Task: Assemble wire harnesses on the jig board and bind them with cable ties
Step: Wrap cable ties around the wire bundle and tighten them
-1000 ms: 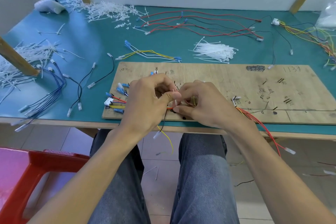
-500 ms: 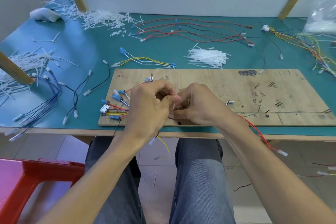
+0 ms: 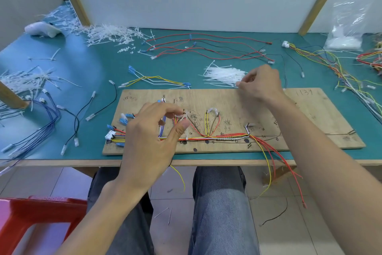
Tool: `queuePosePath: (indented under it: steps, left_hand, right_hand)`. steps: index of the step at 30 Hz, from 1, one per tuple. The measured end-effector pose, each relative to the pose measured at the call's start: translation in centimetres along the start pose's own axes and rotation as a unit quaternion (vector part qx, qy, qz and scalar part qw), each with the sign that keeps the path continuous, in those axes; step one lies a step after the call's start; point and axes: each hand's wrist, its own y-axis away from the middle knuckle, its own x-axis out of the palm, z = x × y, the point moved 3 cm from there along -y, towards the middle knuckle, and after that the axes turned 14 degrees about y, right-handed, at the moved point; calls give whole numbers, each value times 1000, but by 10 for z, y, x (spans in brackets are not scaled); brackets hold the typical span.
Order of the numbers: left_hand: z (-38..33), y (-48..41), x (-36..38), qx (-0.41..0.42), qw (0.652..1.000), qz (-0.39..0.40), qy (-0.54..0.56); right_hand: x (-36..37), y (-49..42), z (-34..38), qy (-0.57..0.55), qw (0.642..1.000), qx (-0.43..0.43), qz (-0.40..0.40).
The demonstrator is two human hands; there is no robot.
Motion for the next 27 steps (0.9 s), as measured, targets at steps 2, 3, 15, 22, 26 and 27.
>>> queuePosePath:
  steps: [2, 3, 15, 22, 26, 27]
  left_hand:
    - [1, 5, 0, -4, 1000, 3, 2]
    - [2, 7, -1, -8, 1000, 3, 4]
    - [-1, 20, -5, 2, 1000, -13, 17]
    - [-22, 6, 4, 60, 998, 16, -7]
    - [-29, -9, 19, 66, 985, 123, -104]
    - [-30, -9, 23, 55, 981, 152, -104]
  right_hand:
    - [4, -15, -1, 51, 998, 10, 38]
    - [5, -20, 0, 67, 996, 10, 54]
    - [2, -23, 9, 116, 987, -92, 58]
    - [-58, 56, 14, -47, 963, -258, -63]
    - [-74, 116, 36, -51, 914, -400, 36]
    - [-76, 126, 40, -64, 905, -417, 56]
